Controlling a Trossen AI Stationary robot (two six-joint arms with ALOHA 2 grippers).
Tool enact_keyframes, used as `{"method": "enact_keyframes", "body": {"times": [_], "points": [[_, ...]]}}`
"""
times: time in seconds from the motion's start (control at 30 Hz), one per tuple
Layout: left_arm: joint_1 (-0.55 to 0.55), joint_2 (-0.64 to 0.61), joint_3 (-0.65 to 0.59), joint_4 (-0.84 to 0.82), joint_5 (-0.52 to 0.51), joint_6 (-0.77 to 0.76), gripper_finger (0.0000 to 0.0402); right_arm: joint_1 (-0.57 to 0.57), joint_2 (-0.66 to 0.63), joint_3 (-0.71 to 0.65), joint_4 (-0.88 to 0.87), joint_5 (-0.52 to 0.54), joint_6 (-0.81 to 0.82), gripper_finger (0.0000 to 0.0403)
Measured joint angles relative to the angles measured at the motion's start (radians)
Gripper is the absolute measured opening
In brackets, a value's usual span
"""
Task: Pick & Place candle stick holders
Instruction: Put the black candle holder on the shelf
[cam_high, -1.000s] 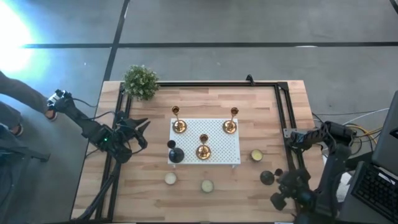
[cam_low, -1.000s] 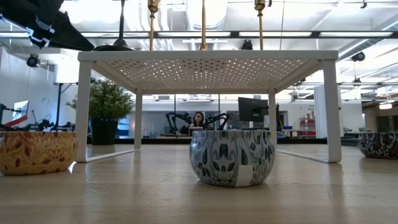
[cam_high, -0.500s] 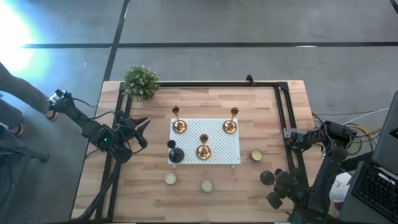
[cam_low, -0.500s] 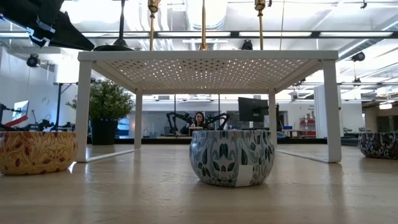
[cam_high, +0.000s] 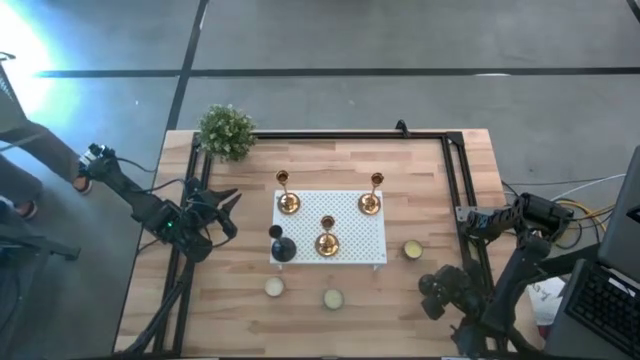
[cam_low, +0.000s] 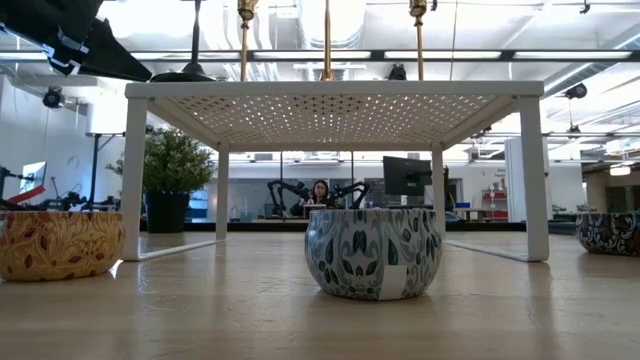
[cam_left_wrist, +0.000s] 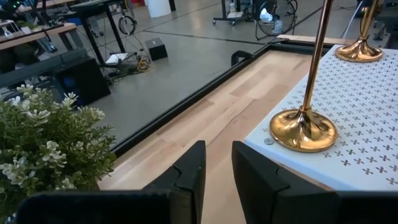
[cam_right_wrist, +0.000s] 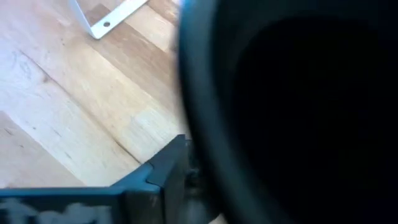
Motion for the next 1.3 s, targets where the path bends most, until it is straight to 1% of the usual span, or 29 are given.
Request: {"method": "enact_keyframes", "body": {"times": [0.07,0.17,0.2,0.33,0.4,0.5,0.63,0.73,0.83,1.0,1.07,1.13,1.3], "points": [[0.0,0.0,0.0,0.0,0.004,-0.004,0.0083,-0.004,0.0,0.002,-0.003,0.0,-0.012,0.0105],[0.0,0.001,0.0,0.0,0.004,-0.005,0.0083,-0.004,-0.001,0.021,-0.028,0.0,-0.029,0.0034],[0.0,0.001,0.0,0.0,0.004,-0.007,0.0083,-0.004,-0.002,0.029,-0.045,0.0,-0.032,0.0023],[0.0,0.001,0.0,0.0,0.005,-0.009,0.0083,-0.003,-0.017,0.08,-0.147,0.0,-0.048,0.0013],[0.0,0.001,0.0,0.0,0.004,-0.009,0.0083,-0.003,-0.043,0.112,-0.205,0.024,-0.068,0.0012],[0.0,0.001,0.0,0.0,0.004,-0.009,0.0083,-0.004,-0.122,0.149,-0.225,0.131,-0.113,0.0011],[-0.001,0.002,0.0,0.001,0.004,-0.009,0.0083,-0.027,-0.253,0.163,-0.222,0.279,-0.195,0.0011],[-0.001,0.002,-0.001,0.001,0.004,-0.009,0.0083,-0.069,-0.335,0.178,-0.219,0.331,-0.302,0.001],[-0.001,0.002,-0.001,0.001,0.004,-0.004,0.0083,-0.132,-0.399,0.207,-0.199,0.343,-0.45,0.001],[0.0,0.002,-0.001,0.001,0.004,0.001,0.0083,-0.253,-0.456,0.236,-0.017,0.356,-0.828,0.001],[0.0,0.002,-0.001,0.001,0.004,0.001,0.0083,-0.287,-0.473,0.238,0.051,0.355,-0.949,0.001],[0.0,0.002,-0.001,0.001,0.004,0.001,0.0083,-0.316,-0.485,0.238,0.105,0.339,-1.037,0.001],[0.0,0.002,-0.001,0.001,0.004,0.0,0.0083,-0.389,-0.485,0.236,0.192,0.304,-1.188,0.001]]}}
